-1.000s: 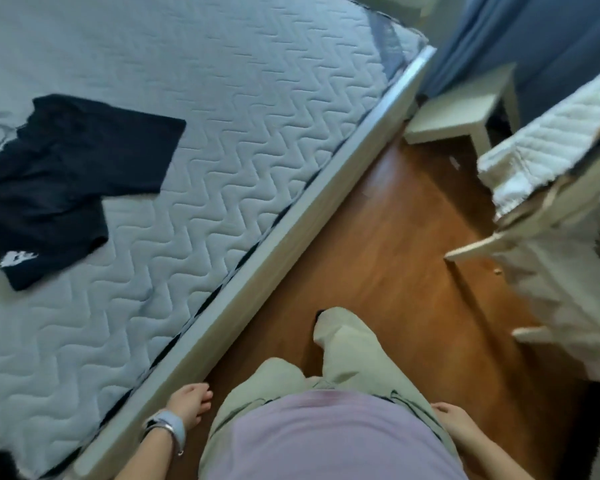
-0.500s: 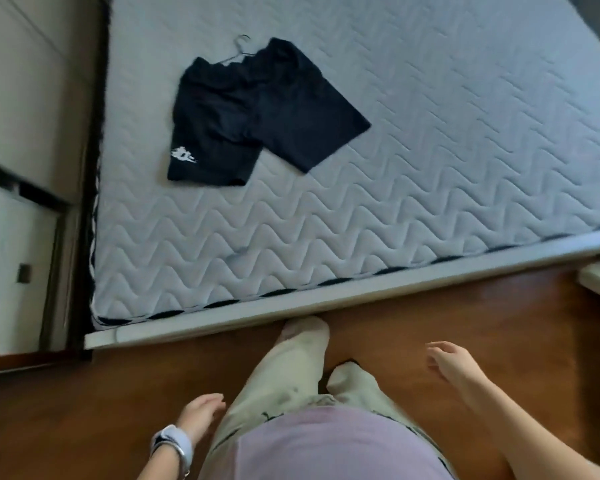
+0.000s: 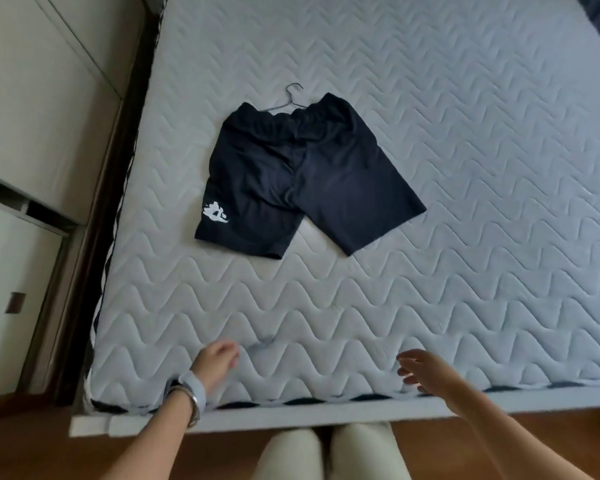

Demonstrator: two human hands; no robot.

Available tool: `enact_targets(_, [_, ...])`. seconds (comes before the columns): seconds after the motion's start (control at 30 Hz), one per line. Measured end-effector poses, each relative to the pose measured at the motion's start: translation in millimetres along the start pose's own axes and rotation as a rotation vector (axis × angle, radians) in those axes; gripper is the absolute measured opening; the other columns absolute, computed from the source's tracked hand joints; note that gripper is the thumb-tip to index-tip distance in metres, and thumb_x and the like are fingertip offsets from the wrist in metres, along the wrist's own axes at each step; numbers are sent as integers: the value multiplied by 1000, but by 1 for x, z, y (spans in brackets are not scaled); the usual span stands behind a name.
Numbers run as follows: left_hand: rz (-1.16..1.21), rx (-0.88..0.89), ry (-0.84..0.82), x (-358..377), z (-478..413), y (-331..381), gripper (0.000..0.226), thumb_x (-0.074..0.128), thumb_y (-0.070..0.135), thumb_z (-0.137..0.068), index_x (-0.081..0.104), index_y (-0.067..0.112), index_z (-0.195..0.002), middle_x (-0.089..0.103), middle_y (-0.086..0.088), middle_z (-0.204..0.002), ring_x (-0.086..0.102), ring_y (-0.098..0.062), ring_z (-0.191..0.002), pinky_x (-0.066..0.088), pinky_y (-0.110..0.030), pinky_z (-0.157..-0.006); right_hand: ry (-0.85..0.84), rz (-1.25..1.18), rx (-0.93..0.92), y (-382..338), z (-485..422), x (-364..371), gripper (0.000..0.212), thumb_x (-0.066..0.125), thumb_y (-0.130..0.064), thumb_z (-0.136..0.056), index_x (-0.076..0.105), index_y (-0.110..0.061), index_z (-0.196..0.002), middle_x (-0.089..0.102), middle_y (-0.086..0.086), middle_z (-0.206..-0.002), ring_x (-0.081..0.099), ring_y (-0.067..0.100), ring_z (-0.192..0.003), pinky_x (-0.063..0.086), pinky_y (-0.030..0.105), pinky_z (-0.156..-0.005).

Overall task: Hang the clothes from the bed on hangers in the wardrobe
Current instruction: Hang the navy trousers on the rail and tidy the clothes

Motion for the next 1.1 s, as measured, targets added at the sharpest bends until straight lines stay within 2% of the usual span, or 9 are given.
enact_targets(0.1, [-60, 134, -10, 5, -59, 77, 15, 47, 13, -94, 62, 13, -90, 62, -11, -96, 59, -29, -98, 41, -29, -80, 75, 77, -85, -70, -48, -31, 27, 45, -2, -93, 58, 7, -115, 60, 16, -91, 53, 14, -62, 40, 4, -40])
enact_targets(0.17, [-114, 219, 26, 11, -97, 129, 24, 49, 16, -93, 60, 7, -112, 62, -11, -111, 57, -26, -109, 40, -29, -90, 114, 147, -145, -122, -88, -47, 27, 46, -5, -92, 62, 1, -113, 65, 15, -99, 61, 24, -79, 51, 17, -66])
enact_targets(0.27, [-191, 350, 114, 25, -165, 202, 34, 49, 15, -92, 54, 7, -125, 59, -10, -128, 54, -24, -120, 38, -27, -98, 159, 359, -271, -206, -146, -60, 28, 43, -5, -92, 63, 1, -110, 62, 14, -120, 57, 33, -110, 45, 38, -95])
enact_targets(0.5, [-654, 518, 134, 74, -336, 309, 56, 36, 33, -97, 19, 12, -147, 17, -4, -157, 12, -20, -146, 15, -34, -117, 300, 370, -478, -366, -274, -75, 31, 40, -13, -92, 62, -5, -113, 63, 11, -120, 55, 27, -114, 46, 37, -97])
enact_targets(0.6, [-911, 543, 290, 89, -390, 313, 61, 19, 44, -98, 9, 12, -148, 6, -2, -159, 2, -18, -147, 5, -39, -119, 377, 385, -625, -424, -327, -85, 32, 42, -15, -92, 60, -11, -120, 58, 7, -125, 49, 24, -119, 41, 37, -102])
enact_targets(0.7, [-981, 653, 386, 101, -410, 302, 68, 4, 49, -95, 36, 9, -139, 42, -11, -146, 34, -24, -137, 20, -46, -109, 465, 435, -759, -483, -374, -94, 31, 45, -16, -91, 60, -9, -118, 57, 10, -126, 47, 27, -121, 37, 38, -105])
enact_targets(0.8, [-996, 703, 424, 101, -420, 293, 64, 5, 48, -94, 36, 12, -137, 46, -13, -143, 29, -23, -134, 21, -46, -105, 566, 508, -888, -543, -409, -99, 33, 45, -18, -89, 58, -6, -117, 55, 16, -126, 45, 34, -121, 38, 41, -102])
enact_targets(0.97, [-995, 745, 482, 100, -421, 293, 60, 10, 45, -93, 34, 13, -138, 41, -11, -145, 26, -22, -136, 17, -45, -108, 529, 677, -807, -611, -449, -86, 48, 38, -14, -93, 30, -5, -140, 34, 14, -146, 24, 29, -138, 20, 39, -114])
enact_targets(1.1, [-987, 798, 517, 100, -420, 293, 57, 32, 43, -88, 34, 14, -138, 41, -10, -146, 27, -22, -137, 21, -46, -107, 498, 738, -642, -622, -466, -78, 48, 39, -9, -89, 30, -5, -136, 50, 16, -130, 41, 33, -125, 24, 43, -109])
Point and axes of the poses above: each hand's wrist, its own z-axis away from the middle knuckle, its own x-axis out of the palm, y = z × x, the point moved 4 cm from there along -z, towards the middle knuckle
